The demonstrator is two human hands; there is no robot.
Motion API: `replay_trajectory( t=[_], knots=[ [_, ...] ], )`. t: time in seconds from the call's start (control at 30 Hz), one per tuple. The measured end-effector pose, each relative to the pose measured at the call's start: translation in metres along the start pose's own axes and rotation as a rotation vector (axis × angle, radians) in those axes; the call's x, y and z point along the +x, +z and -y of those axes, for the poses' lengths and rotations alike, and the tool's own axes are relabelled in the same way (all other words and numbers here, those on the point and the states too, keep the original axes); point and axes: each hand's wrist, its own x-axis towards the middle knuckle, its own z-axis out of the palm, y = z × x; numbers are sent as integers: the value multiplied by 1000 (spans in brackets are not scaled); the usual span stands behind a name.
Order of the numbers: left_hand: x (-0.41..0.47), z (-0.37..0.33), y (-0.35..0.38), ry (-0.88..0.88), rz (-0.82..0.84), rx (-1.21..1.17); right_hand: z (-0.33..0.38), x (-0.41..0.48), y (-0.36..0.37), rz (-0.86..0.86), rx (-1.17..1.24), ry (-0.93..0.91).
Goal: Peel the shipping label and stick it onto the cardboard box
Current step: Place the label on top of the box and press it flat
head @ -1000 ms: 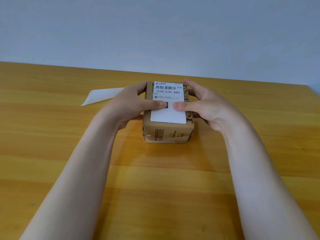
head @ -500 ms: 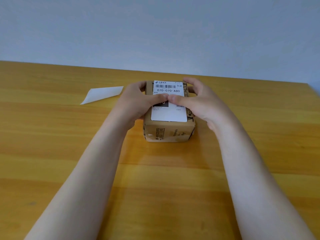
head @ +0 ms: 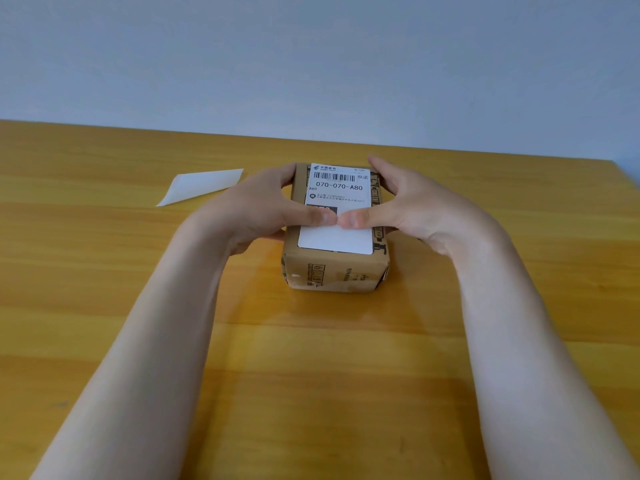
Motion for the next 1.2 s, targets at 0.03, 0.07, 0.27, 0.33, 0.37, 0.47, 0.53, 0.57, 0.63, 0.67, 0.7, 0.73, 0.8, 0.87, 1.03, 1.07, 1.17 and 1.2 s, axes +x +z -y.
replay_trajectory(
  t=[0.03,0.07,0.27,0.33,0.37,0.47,0.53,0.57,0.63,0.67,0.7,0.73,0.8,0.87,1.03,1.07,1.17,1.2],
  knots=[
    [-1,0,-1,-1,27,0,-1,0,-1,26,-1,1],
    [-1,1,-2,0,50,6,-2,0,-2,53,2,1],
    [-1,0,-1,-5,45,-30,0,-1,0,57,50,-10],
    [2,2,2,2,-47,-78,1,0,2,5,120,-35],
    [4,3,3,5,-101,-97,1,1,3,-33,146,-43],
    [8,5,7,-4,-200,-119,-3,7,6,-166,161,-65],
    [9,4,13,20,-236,-96,-3,10,10,-230,153,-82],
    [9,2,17,36,-267,-82,-4,11,11,-255,140,-93],
    [10,1,24,67,-334,-74,-5,14,13,-290,118,-95],
    [11,1,26,74,-357,-70,-6,14,13,-303,116,-92],
    [11,1,27,72,-368,-64,-6,14,13,-311,113,-96],
    [12,1,26,68,-366,-56,-6,14,12,-315,104,-103],
    [11,1,23,60,-337,-38,-5,13,11,-296,85,-117],
    [9,1,21,51,-299,-9,-4,11,10,-259,81,-109],
    [7,2,12,21,-169,6,-5,6,1,-116,39,-98],
    [8,4,9,12,-141,2,-5,6,0,-86,27,-91],
    [9,8,5,3,-85,35,-5,5,-1,-18,4,-51],
    [9,9,4,2,-73,44,-6,5,-1,-8,1,-46]
  ],
)
